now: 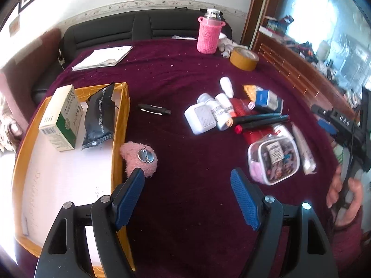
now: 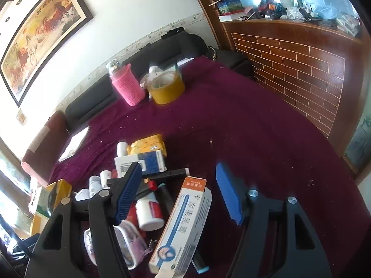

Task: Organize objects
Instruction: 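Grasp the pink fuzzy round item with the left tool, then carry the pink item toward the tray with the left tool while the right tool grasps the white square case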

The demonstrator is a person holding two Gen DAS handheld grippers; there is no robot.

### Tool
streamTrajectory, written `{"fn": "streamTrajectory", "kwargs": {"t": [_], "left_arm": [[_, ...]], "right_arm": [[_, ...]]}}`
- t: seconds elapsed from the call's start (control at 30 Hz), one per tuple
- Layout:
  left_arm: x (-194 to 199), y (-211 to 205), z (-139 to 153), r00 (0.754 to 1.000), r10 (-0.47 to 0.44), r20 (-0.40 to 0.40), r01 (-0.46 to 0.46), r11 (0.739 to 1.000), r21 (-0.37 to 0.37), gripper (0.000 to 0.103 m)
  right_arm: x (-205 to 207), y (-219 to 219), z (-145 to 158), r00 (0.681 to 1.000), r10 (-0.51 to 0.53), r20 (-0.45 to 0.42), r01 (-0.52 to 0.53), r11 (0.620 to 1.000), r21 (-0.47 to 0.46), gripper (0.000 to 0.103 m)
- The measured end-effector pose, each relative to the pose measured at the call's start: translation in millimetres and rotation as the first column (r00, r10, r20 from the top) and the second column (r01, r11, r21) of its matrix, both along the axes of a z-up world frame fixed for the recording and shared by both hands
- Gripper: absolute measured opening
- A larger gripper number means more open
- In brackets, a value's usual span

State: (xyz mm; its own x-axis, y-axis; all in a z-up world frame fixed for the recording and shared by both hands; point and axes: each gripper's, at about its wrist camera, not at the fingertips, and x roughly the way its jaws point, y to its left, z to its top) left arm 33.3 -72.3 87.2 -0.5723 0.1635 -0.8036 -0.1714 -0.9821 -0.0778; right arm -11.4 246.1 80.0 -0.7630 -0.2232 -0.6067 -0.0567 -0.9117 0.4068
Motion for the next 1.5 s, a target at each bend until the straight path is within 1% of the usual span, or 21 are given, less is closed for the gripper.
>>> {"fn": "streamTrajectory", "kwargs": {"t": [0.2,0.33,0.43,0.53,0.67,0.73,0.77,0.8,0.87,0.9,0.93,0.97,1.07,1.1,1.17,1.2,1.23,1.3,1.33,1.43,1.5], "left_arm": [[-28.6,20.4,-22.2,0.99,-0.142,0.006,0.141,0.973,-0.181,0.071],[-57.1,22.8,-41.1,0.971,-0.2,0.129,0.231,0.918,-0.323,0.071],[-71.1,18.2,-60.5,0.944,-0.229,0.236,0.306,0.876,-0.372,0.074],[-71.6,11.2,-58.1,0.934,-0.263,0.241,0.332,0.886,-0.323,0.071],[-59.2,8.7,-49.7,0.93,-0.298,0.214,0.354,0.881,-0.313,0.035],[-54.5,-0.6,-36.9,0.934,-0.3,0.196,0.343,0.905,-0.252,0.02],[-53.2,-3.9,-30.1,0.936,-0.298,0.189,0.335,0.917,-0.215,0.018],[-51.1,-8.1,-22.8,0.94,-0.292,0.179,0.324,0.928,-0.186,0.018],[-45.5,-8.9,-18.9,0.943,-0.297,0.149,0.324,0.92,-0.222,0.02],[-44.4,-1.7,-22.9,0.94,-0.309,0.146,0.338,0.907,-0.252,0.022],[-44.2,2.0,-27.5,0.933,-0.321,0.159,0.356,0.886,-0.298,0.035],[-46.5,4.4,-32.5,0.93,-0.32,0.179,0.364,0.868,-0.337,0.054],[-58.6,9.3,-54.4,0.917,-0.305,0.256,0.392,0.805,-0.446,0.065],[-58.6,11.8,-53.4,0.915,-0.323,0.242,0.402,0.791,-0.461,0.066],[-64.4,8.6,-53.3,0.917,-0.293,0.27,0.386,0.822,-0.42,0.064],[-64.4,9.3,-52.6,0.91,-0.303,0.285,0.397,0.835,-0.38,0.059],[-61.2,10.6,-52.3,0.905,-0.318,0.283,0.409,0.835,-0.369,0.05],[-53.5,13.4,-51.8,0.897,-0.343,0.278,0.431,0.815,-0.387,0.043],[-52.1,11.5,-50.4,0.895,-0.34,0.288,0.432,0.824,-0.367,0.035],[-44.8,4.2,-37.4,0.885,-0.37,0.282,0.439,0.866,-0.24,0.03],[-32.4,10.0,-33.5,0.874,-0.403,0.273,0.462,0.863,-0.204,0.03]], "right_arm": [[-12.2,10.7,-22.5,0.996,-0.004,0.085,0.006,1.0,-0.021,0.065],[-9.1,17.3,-27.6,0.994,-0.037,0.103,0.04,0.999,-0.024,0.066],[-10.3,20.1,-31.7,0.991,-0.043,0.128,0.048,0.998,-0.033,0.066],[-12.1,20.6,-35.9,0.987,-0.055,0.148,0.06,0.998,-0.026,0.066],[-13.9,20.8,-40.1,0.983,-0.068,0.168,0.072,0.997,-0.015,0.066],[-16.1,19.9,-43.6,0.98,-0.073,0.184,0.076,0.997,-0.01,0.066],[-16.8,19.7,-44.7,0.979,-0.074,0.19,0.077,0.997,-0.008,0.066],[-17.0,19.2,-45.4,0.978,-0.077,0.193,0.079,0.997,-0.004,0.066],[-16.7,18.3,-45.7,0.978,-0.079,0.193,0.08,0.997,0.002,0.066],[-16.6,17.6,-45.6,0.978,-0.081,0.193,0.081,0.997,0.007,0.066],[-16.4,16.8,-45.8,0.977,-0.083,0.194,0.082,0.997,0.014,0.066],[-16.3,16.1,-46.2,0.977,-0.084,0.196,0.082,0.996,0.019,0.066],[-17.2,15.3,-47.6,0.975,-0.084,0.205,0.08,0.996,0.029,0.066],[-17.1,15.4,-47.7,0.975,-0.086,0.205,0.082,0.996,0.029,0.066],[-16.6,16.2,-47.3,0.975,-0.096,0.201,0.091,0.995,0.035,0.066],[-17.7,16.0,-47.1,0.974,-0.099,0.202,0.093,0.995,0.039,0.066],[-18.0,16.0,-47.4,0.974,-0.099,0.203,0.093,0.995,0.039,0.066],[-19.8,15.7,-49.3,0.972,-0.092,0.215,0.086,0.996,0.034,0.066],[-20.5,15.8,-50.1,0.971,-0.089,0.221,0.084,0.996,0.033,0.066],[-20.9,15.1,-51.8,0.97,-0.09,0.228,0.084,0.996,0.039,0.066],[-21.4,13.8,-51.9,0.969,-0.093,0.228,0.084,0.995,0.047,0.066]]}}
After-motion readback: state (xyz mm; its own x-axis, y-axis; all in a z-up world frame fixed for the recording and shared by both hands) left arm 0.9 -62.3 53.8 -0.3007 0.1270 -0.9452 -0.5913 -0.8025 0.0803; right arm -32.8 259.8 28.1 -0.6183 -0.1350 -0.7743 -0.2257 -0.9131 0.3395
